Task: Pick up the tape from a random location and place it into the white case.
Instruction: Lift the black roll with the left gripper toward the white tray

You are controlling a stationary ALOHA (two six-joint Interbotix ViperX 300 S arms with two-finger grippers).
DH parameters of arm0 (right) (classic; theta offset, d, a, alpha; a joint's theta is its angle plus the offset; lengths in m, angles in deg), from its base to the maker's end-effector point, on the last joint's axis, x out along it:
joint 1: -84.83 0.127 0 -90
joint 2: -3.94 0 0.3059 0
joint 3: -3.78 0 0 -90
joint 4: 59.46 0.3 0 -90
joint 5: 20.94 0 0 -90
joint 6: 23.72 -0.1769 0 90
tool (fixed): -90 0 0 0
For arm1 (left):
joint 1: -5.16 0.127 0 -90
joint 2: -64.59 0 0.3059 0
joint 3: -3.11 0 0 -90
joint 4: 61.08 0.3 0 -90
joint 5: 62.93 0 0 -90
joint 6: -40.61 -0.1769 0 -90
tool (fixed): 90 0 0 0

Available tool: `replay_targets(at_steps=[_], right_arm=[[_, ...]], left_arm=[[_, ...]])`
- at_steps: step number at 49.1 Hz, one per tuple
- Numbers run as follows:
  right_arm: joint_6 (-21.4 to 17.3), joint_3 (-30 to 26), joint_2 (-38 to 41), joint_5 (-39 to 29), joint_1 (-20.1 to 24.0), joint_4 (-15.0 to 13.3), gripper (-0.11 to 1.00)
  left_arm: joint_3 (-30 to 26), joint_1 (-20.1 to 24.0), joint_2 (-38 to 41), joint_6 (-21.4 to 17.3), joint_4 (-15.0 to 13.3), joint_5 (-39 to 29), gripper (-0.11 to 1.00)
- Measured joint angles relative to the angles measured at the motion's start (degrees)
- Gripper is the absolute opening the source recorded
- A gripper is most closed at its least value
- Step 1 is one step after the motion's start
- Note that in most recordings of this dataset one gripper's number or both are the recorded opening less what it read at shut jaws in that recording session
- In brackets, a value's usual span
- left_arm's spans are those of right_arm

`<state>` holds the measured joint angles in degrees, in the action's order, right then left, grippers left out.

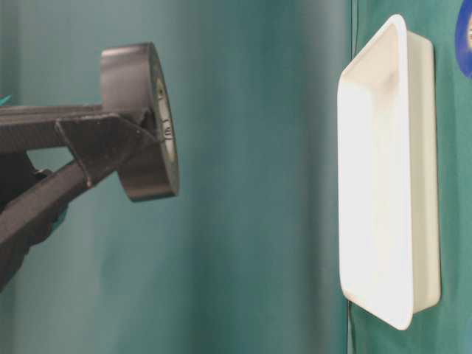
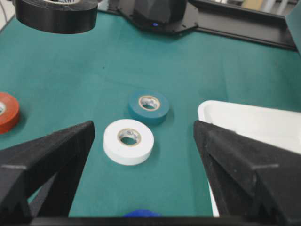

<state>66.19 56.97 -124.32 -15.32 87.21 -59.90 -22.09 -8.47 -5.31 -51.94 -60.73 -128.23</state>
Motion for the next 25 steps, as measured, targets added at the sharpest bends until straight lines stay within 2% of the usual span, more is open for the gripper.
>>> replay_targets(at_steps=[8, 25], right_arm=[[0.0, 0.0, 0.0, 0.0, 0.0, 0.0, 0.92], [0.0, -0.09, 0.0, -0.35, 0.0, 0.0, 0.92]], left_arm=[[0.0, 0.62, 0.0, -0.09, 0.0, 0.0, 0.19], [1.49, 6.42, -1.23, -1.32, 0.0, -0.62, 0.19]])
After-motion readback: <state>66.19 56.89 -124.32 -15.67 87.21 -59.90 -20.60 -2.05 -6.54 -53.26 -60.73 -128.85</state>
